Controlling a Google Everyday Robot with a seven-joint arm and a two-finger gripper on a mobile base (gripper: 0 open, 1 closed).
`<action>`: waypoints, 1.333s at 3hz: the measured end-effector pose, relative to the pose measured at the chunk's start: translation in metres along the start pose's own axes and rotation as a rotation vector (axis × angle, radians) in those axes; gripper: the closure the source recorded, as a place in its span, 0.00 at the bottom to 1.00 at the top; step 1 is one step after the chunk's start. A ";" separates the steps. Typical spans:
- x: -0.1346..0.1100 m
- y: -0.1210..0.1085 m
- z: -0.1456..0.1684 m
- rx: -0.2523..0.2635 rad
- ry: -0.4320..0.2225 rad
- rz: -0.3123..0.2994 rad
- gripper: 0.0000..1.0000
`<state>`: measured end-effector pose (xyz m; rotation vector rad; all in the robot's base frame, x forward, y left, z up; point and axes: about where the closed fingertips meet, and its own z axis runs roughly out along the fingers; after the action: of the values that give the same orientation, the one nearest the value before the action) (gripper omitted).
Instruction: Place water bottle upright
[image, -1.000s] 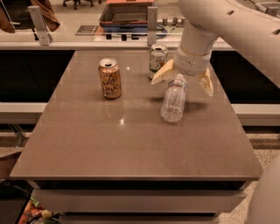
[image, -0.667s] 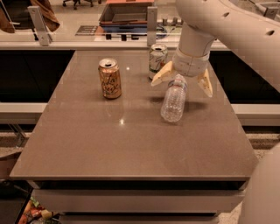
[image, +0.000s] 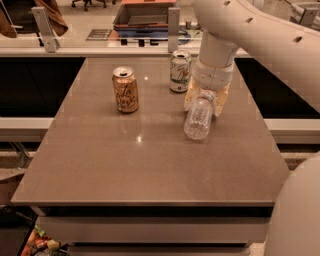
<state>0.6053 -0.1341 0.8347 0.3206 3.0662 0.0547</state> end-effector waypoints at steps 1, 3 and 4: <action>-0.002 0.001 0.001 -0.004 -0.005 0.000 0.65; -0.004 0.002 0.004 -0.008 -0.011 -0.001 1.00; -0.004 0.002 0.004 -0.008 -0.011 -0.001 1.00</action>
Offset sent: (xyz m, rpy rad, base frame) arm 0.0017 0.0004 -0.0010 0.0025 -0.0054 -0.0003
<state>0.6098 -0.1324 0.8315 0.3178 3.0546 0.0655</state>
